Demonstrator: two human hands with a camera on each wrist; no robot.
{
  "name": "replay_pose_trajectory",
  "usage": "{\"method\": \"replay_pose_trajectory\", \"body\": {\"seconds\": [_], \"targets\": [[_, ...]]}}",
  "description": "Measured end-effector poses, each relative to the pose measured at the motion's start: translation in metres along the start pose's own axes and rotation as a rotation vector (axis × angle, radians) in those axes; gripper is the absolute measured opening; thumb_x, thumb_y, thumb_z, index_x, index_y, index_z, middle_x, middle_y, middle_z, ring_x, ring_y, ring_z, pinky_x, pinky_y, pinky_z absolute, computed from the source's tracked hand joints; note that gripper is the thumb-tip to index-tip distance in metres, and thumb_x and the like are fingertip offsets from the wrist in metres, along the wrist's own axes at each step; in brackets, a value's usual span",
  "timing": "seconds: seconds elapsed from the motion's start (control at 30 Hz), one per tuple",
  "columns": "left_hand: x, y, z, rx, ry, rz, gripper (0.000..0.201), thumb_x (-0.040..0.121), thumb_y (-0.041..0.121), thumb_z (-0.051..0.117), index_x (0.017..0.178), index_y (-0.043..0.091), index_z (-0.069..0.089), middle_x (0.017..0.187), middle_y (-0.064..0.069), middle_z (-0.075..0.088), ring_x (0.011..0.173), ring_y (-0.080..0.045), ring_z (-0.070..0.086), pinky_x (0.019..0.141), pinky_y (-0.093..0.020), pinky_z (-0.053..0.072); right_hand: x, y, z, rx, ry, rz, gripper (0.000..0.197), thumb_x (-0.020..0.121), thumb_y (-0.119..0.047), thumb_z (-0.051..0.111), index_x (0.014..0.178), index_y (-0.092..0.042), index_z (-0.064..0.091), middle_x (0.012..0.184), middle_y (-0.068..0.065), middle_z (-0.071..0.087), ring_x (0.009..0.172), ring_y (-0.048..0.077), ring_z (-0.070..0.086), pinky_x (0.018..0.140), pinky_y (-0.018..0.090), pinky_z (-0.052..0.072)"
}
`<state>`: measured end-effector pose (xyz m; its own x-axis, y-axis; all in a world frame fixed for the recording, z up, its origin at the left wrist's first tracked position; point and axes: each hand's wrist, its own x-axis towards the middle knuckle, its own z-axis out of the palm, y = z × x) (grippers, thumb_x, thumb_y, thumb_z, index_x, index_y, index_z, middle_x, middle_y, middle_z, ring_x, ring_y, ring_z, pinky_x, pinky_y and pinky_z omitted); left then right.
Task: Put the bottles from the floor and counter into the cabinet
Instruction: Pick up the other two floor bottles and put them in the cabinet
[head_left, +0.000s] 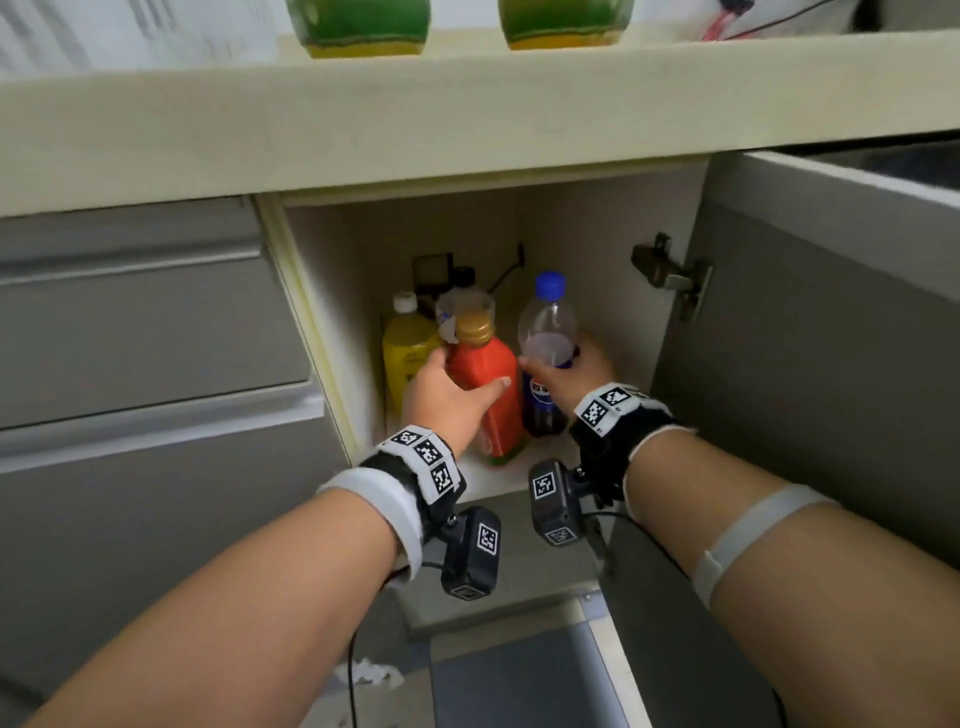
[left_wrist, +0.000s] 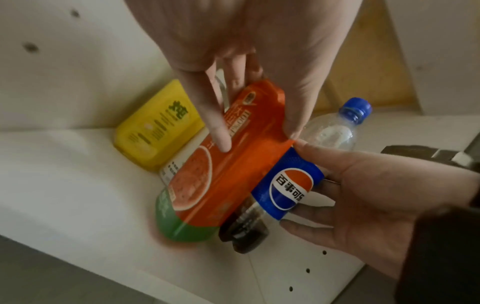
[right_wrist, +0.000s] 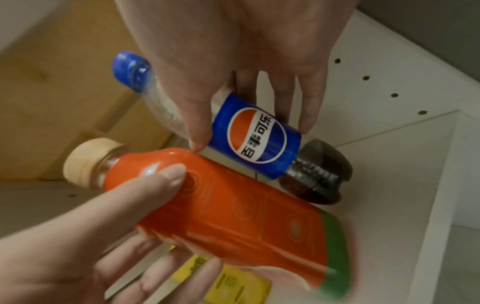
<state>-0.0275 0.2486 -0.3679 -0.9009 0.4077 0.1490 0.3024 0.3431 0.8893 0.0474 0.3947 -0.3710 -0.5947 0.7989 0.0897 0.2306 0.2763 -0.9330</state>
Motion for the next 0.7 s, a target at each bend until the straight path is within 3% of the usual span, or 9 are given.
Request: {"method": "replay_pose_trajectory", "body": {"seconds": [0.1,0.17,0.23,0.37,0.43,0.5,0.57,0.7], "targets": [[0.013,-0.003,0.019,-0.001,0.018,0.015,0.06,0.069,0.049,0.085,0.12,0.026,0.063,0.111,0.001,0.076,0.101,-0.024,0.073,0.094,-0.039,0.057,0.012,0.015,0.003,-0.037,0.042,0.041,0.046,0.08,-0.035,0.078,0.115,-0.018,0.055,0.096,0.001,0.064,0.093,0.03,0.066,0.079,0.034,0.049],[0.02,-0.006,0.027,0.007,0.016,0.023,0.062,0.072,0.049,0.083,0.124,0.025,0.06,0.116,0.001,0.075,0.104,-0.024,0.072,0.093,-0.033,0.054,0.016,0.022,0.003,-0.048,0.041,0.038,0.047,0.081,-0.03,0.077,0.119,-0.019,0.052,0.094,-0.004,0.06,0.09,0.025,0.063,0.078,0.033,0.047],[0.023,-0.015,0.033,0.026,-0.019,0.015,0.067,0.072,0.047,0.084,0.129,0.022,0.058,0.121,-0.001,0.072,0.108,-0.024,0.07,0.092,-0.03,0.052,0.02,0.028,0.005,-0.091,0.041,0.056,0.049,0.082,-0.025,0.076,0.125,-0.019,0.051,0.099,-0.003,0.061,0.091,0.024,0.062,0.078,0.032,0.046],[0.024,-0.046,0.045,0.114,-0.115,-0.04,0.093,0.054,0.077,0.071,0.133,0.031,0.057,0.125,-0.002,0.068,0.111,-0.027,0.068,0.101,-0.042,0.054,0.024,0.043,0.008,-0.369,0.035,0.098,0.052,0.079,-0.038,0.079,0.124,-0.019,0.059,0.115,0.006,0.07,0.103,0.029,0.068,0.08,0.032,0.048],[0.024,-0.049,0.049,0.118,-0.191,-0.066,0.08,0.07,0.067,0.074,0.136,0.027,0.053,0.128,0.0,0.068,0.114,-0.028,0.068,0.1,-0.037,0.052,0.026,0.049,0.011,-0.51,-0.002,0.109,0.055,0.078,-0.044,0.079,0.123,-0.019,0.061,0.118,0.006,0.071,0.105,0.029,0.069,0.08,0.031,0.048],[0.026,-0.045,0.053,0.127,-0.224,-0.067,0.069,0.081,0.055,0.073,0.136,0.022,0.048,0.133,-0.003,0.068,0.114,-0.031,0.069,0.101,-0.042,0.054,0.029,0.05,0.012,-0.547,-0.017,0.107,0.051,0.079,-0.044,0.078,0.121,-0.018,0.062,0.118,0.006,0.072,0.102,0.027,0.069,0.078,0.029,0.047],[0.031,-0.04,0.058,0.143,-0.23,-0.076,0.064,0.086,0.05,0.071,0.135,0.018,0.045,0.132,-0.007,0.068,0.113,-0.035,0.068,0.099,-0.047,0.055,0.031,0.049,0.012,-0.532,0.021,0.119,0.044,0.082,-0.037,0.078,0.118,-0.016,0.064,0.117,0.007,0.072,0.097,0.027,0.068,0.075,0.027,0.044],[0.033,-0.032,0.07,0.15,-0.256,-0.09,0.06,0.094,0.035,0.067,0.14,0.01,0.038,0.136,-0.016,0.062,0.119,-0.039,0.065,0.098,-0.043,0.052,0.035,0.049,0.011,-0.449,0.084,0.184,0.045,0.087,-0.023,0.075,0.126,-0.008,0.058,0.123,0.014,0.069,0.111,0.034,0.067,0.075,0.029,0.043]]}}
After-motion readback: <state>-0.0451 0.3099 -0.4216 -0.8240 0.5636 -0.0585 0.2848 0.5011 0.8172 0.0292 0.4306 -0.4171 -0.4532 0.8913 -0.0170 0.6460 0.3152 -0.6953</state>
